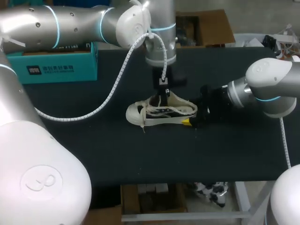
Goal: Open the shoe tongue, take the insole out of the shoe, put the insole back into the shoe, and pack the shoe into the shoebox
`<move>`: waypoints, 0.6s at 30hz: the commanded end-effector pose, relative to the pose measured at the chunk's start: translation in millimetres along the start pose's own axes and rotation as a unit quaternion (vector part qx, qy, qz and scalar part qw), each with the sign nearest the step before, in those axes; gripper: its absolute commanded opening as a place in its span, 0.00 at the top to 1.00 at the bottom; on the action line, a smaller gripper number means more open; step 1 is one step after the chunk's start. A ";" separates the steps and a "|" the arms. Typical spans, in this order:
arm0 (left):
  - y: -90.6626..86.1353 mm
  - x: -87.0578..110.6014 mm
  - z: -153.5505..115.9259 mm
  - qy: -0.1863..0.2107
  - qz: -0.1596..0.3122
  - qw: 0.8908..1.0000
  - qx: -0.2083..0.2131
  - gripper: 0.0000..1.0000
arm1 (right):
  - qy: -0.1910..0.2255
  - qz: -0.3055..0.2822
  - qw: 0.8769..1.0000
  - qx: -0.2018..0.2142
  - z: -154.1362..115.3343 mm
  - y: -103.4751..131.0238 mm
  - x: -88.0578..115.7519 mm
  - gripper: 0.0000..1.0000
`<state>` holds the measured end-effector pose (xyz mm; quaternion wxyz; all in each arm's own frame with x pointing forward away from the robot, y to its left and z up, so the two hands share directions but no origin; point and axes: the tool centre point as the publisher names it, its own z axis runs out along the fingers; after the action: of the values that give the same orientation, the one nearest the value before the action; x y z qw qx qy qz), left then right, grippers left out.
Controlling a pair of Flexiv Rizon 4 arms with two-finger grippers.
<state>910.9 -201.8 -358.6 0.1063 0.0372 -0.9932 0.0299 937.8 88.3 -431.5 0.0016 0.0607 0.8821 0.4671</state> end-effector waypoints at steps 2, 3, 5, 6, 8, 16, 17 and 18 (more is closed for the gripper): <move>5.1 -11.0 27.2 0.032 0.001 0.999 0.007 1.00 | 0.001 0.000 1.000 -0.001 4.4 -6.6 -2.8 1.00; 6.1 -10.2 29.2 0.033 0.002 0.999 0.006 1.00 | 0.001 0.000 1.000 -0.001 4.4 -6.6 -2.8 1.00; 9.9 -6.3 33.6 0.044 0.013 0.999 0.004 1.00 | 0.001 0.000 1.000 -0.001 4.4 -6.6 -2.8 1.00; 10.9 -4.6 35.5 0.045 0.015 0.999 0.001 1.00 | 0.001 0.000 1.000 -0.001 4.4 -6.6 -2.8 1.00; 11.4 -0.5 39.3 0.039 0.020 0.999 -0.006 1.00 | 0.001 0.000 1.000 -0.001 4.4 -6.6 -2.8 1.00; 7.2 13.4 50.6 0.010 0.015 1.000 -0.001 1.00 | 0.001 0.000 1.000 -0.001 4.4 -6.6 -2.8 1.00; 6.9 14.8 51.0 0.012 0.020 1.000 0.002 1.00 | 0.001 0.000 1.000 -0.001 4.4 -6.6 -2.8 1.00; 7.0 15.7 51.0 0.010 0.017 1.000 0.004 1.00 | 0.001 0.000 1.000 -0.001 4.4 -6.6 -2.8 1.00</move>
<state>901.2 -199.6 -396.4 0.1290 0.0181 -0.9911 0.0293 937.2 87.9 -431.8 0.0018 0.0600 0.8822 0.4670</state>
